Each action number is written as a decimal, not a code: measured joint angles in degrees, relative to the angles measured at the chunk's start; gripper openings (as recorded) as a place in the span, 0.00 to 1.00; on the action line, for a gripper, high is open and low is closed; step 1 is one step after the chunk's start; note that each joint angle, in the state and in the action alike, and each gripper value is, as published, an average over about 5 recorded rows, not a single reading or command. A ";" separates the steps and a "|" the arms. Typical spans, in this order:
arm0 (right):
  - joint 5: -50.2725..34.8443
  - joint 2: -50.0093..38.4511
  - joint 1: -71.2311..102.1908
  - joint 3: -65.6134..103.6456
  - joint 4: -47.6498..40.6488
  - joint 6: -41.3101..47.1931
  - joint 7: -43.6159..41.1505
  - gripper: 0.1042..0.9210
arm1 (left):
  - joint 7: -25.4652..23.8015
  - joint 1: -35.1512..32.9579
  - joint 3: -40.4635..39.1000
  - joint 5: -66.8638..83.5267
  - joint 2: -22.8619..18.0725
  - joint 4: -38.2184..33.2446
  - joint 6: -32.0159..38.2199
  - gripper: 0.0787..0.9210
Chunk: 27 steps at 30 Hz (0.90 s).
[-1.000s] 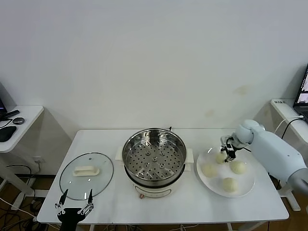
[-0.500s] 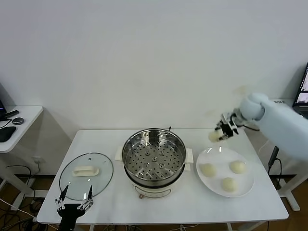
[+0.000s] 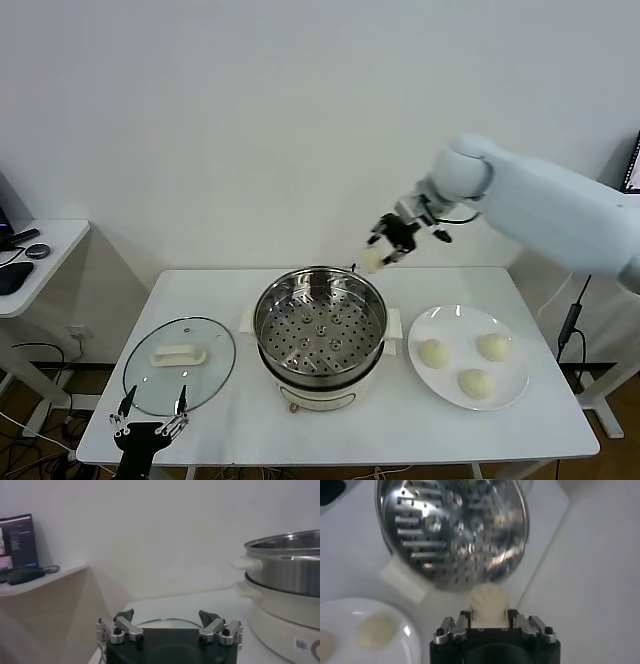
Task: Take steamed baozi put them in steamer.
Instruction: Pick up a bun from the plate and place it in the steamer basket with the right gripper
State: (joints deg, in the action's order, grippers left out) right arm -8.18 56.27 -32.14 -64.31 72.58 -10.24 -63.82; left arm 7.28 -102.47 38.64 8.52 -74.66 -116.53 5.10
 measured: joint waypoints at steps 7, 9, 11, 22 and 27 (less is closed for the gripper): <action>3.66 7.74 0.13 -2.92 -1.98 -9.09 1.45 0.44 | 0.09 -0.51 0.97 0.04 -0.58 -0.28 0.13 0.88; 5.35 9.57 0.64 -3.59 -2.78 -11.54 1.85 0.44 | 0.12 -0.58 1.27 0.10 -0.69 -0.42 0.19 0.88; 7.21 11.22 1.22 -4.11 -3.58 -13.84 2.22 0.44 | 0.16 -0.60 1.56 0.17 -0.82 -0.50 0.29 0.88; 19.76 17.53 5.35 -3.90 -10.04 -24.24 4.85 0.44 | 0.24 -0.67 2.56 0.45 -1.17 -0.61 0.72 0.88; 24.38 19.24 6.99 -2.91 -13.18 -27.40 5.91 0.47 | 0.26 -0.52 2.63 0.46 -1.18 -0.59 0.74 0.88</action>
State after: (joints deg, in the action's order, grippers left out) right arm 16.20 75.52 -25.14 -67.22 59.39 -37.64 -57.90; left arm 7.54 -102.98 41.27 8.98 -75.84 -117.12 5.84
